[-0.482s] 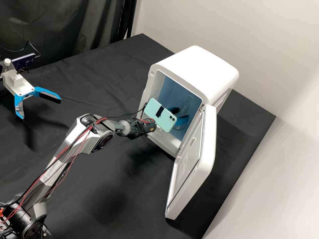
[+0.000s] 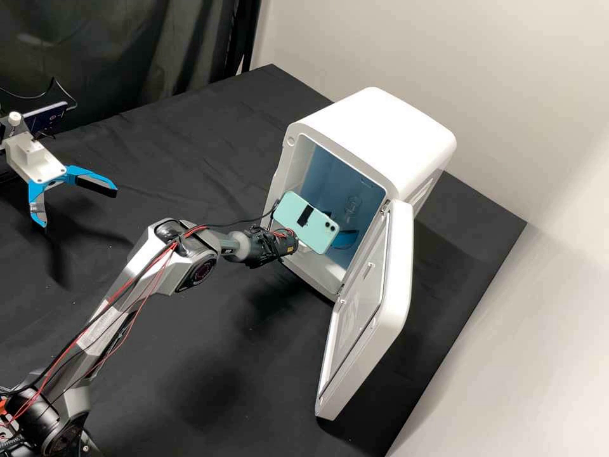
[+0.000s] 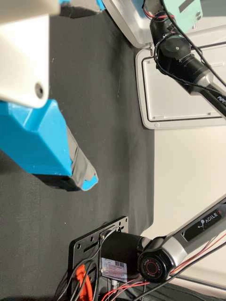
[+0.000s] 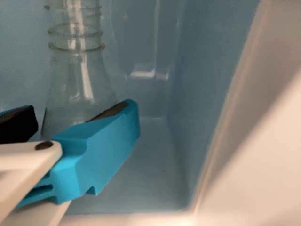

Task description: Place the flask in the incubator

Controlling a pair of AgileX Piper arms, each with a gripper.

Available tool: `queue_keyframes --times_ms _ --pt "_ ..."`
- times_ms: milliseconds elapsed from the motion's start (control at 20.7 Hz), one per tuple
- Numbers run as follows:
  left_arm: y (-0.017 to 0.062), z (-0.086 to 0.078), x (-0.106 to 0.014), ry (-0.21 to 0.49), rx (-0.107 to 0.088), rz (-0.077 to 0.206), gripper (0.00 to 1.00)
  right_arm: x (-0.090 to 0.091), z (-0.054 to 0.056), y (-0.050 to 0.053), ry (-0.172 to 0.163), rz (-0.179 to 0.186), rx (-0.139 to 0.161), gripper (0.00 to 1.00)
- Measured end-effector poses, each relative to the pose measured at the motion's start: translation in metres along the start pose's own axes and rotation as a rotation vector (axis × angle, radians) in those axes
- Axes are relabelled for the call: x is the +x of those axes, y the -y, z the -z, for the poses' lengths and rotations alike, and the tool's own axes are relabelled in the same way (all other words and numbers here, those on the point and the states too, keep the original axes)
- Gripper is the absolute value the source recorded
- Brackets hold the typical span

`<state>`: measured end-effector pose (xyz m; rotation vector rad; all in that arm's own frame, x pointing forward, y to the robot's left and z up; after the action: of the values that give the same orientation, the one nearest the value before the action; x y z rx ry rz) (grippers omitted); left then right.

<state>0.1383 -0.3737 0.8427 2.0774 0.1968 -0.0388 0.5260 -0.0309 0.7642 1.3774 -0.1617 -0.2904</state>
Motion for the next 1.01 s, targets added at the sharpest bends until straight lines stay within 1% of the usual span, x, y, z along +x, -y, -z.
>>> queue_keyframes --times_ms 96,193,241,289,338,434,482,627,675,772,868,1013 --pt "0.0 0.0 0.0 0.0 0.0 0.0 1.0 0.0002 -0.0022 0.0007 0.005 0.016 0.013 1.0" --pt "-0.0008 -0.0003 -0.0003 -0.002 0.004 -0.005 1.0 0.0001 -0.0018 0.0025 0.001 0.034 0.024 1.0" --pt "-0.0014 -0.0003 -0.0005 -0.004 0.005 -0.01 1.0 0.0003 -0.0027 0.0021 0.003 0.036 0.036 1.0" --pt "-0.0018 0.0002 -0.0005 -0.009 0.002 -0.014 1.0 0.0002 -0.0028 0.0025 0.004 0.04 0.05 1.0" --pt "-0.0023 0.0008 -0.0005 -0.016 -0.001 -0.019 1.0 0.0002 -0.0026 0.0026 0.002 0.041 0.056 1.0" --pt "-0.0023 0.0008 -0.0005 -0.016 -0.001 -0.019 1.0 0.0004 -0.0031 0.0024 0.001 0.044 0.07 1.0" --pt "-0.0023 0.0008 -0.0005 -0.016 -0.001 -0.019 1.0 0.0005 -0.004 0.0022 0.005 0.047 0.083 1.0" --pt "-0.0023 0.0008 -0.0005 -0.016 -0.001 -0.019 1.0 0.0005 -0.0037 0.0024 0.002 0.049 0.09 1.0" --pt "-0.0023 0.0008 -0.0005 -0.016 -0.001 -0.019 1.0 0.0003 -0.0042 0.0031 0.005 0.052 0.102 1.0" --pt "-0.0023 0.0008 -0.0005 -0.016 -0.001 -0.019 1.0 0.0001 -0.0047 0.0037 0.006 0.054 0.111 1.0" --pt "-0.0023 0.0008 -0.0005 -0.016 -0.001 -0.019 1.0 0.0001 -0.0045 0.0038 0.004 0.055 0.109 1.0" --pt "-0.0023 0.0008 -0.0005 -0.016 -0.001 -0.019 1.0 -0.0006 -0.0053 0.0055 0.002 0.06 0.12 1.0"
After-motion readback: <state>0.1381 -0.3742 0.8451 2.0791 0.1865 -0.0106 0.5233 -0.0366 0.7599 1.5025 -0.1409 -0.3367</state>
